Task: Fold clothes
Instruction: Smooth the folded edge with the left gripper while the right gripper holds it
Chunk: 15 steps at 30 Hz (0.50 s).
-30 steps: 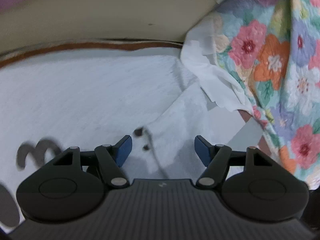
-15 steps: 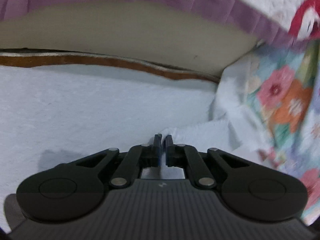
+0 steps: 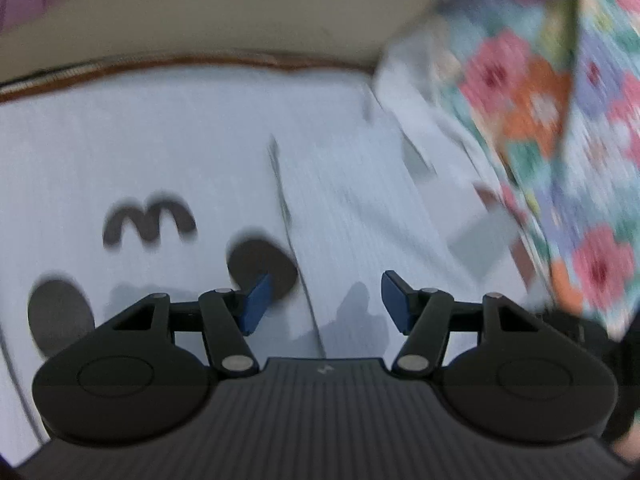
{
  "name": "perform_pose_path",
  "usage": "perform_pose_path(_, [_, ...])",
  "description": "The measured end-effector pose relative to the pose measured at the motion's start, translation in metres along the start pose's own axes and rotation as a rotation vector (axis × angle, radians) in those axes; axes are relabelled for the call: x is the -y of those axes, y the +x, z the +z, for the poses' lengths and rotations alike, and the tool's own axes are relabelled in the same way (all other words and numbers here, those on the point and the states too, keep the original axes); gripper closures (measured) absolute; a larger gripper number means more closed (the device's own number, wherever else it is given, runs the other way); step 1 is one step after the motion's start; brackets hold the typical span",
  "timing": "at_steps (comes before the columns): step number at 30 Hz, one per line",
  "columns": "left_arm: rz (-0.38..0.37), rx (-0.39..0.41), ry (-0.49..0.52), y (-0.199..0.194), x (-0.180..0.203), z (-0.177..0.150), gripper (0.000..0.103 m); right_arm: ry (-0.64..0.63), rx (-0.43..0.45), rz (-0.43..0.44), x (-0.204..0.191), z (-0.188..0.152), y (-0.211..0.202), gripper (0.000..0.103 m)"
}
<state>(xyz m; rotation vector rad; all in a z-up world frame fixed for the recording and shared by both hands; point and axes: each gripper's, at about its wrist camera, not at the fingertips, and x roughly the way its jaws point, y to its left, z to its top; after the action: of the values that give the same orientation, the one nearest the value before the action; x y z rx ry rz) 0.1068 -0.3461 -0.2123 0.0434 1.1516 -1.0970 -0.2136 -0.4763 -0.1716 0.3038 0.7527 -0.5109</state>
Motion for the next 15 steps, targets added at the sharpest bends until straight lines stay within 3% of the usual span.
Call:
perform_pose_path(4, [-0.020, -0.004, 0.041, -0.001, 0.011, -0.034, 0.052, -0.034, 0.042, 0.020, -0.009, -0.007, -0.001, 0.077])
perform_pose_path(5, [-0.014, 0.001, 0.041, 0.000, 0.013, -0.037, 0.066, -0.042, 0.047, 0.016, -0.011, -0.008, -0.001, 0.082])
perform_pose_path(6, [-0.008, 0.008, 0.037, 0.001, 0.014, -0.035, 0.091, -0.045, 0.051, 0.015, -0.012, -0.008, -0.001, 0.088])
perform_pose_path(7, [-0.002, 0.014, 0.033, 0.002, 0.015, -0.034, 0.100, -0.047, 0.054, 0.013, -0.014, -0.008, -0.001, 0.088])
perform_pose_path(11, [0.021, 0.052, 0.019, -0.005, 0.016, -0.029, 0.103, -0.039, 0.080, -0.016, -0.014, -0.006, -0.011, 0.091])
perform_pose_path(15, [0.089, 0.039, -0.024, -0.014, 0.001, -0.033, 0.103, -0.046, 0.036, -0.051, -0.015, -0.010, -0.010, 0.092])
